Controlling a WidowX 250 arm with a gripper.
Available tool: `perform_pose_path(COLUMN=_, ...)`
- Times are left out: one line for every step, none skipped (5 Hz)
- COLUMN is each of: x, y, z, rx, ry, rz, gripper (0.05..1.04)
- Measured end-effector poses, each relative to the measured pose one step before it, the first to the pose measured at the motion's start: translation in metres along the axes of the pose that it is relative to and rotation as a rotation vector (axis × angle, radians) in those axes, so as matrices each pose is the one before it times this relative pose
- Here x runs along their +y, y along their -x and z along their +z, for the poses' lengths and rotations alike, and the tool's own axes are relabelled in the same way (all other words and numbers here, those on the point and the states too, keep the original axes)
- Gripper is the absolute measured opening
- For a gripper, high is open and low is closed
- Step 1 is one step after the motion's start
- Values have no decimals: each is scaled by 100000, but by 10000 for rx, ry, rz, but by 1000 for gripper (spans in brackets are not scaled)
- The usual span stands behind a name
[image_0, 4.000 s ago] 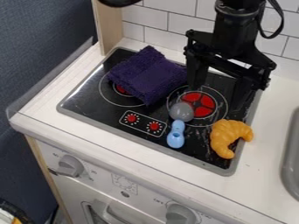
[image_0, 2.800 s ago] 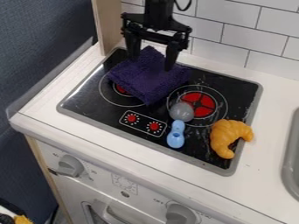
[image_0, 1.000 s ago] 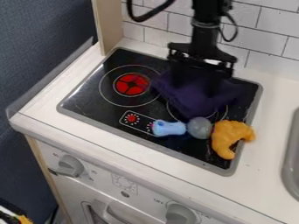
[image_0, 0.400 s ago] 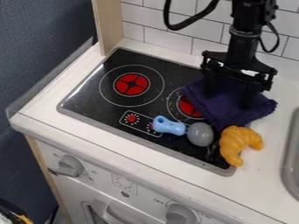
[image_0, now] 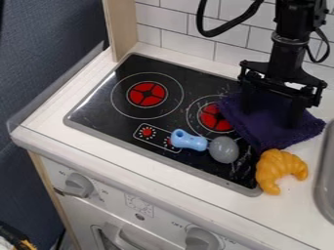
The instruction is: Move the purple cloth to the top right of the stove
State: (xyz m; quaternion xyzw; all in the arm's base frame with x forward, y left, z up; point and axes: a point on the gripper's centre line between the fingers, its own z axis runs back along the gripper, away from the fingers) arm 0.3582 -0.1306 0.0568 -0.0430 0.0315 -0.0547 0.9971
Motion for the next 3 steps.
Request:
perform_pose_path(x=-398, y=593, z=1169, rx=-124, ry=277, rz=97, gripper=1001)
perform_pose_path(x=40, y=361, z=3042, rx=-728, ry=11, rz=61, gripper=1001)
perform_pose_path(x=209, y=204, z=3105, rx=-788, ry=-150, rz=-144, gripper=1001)
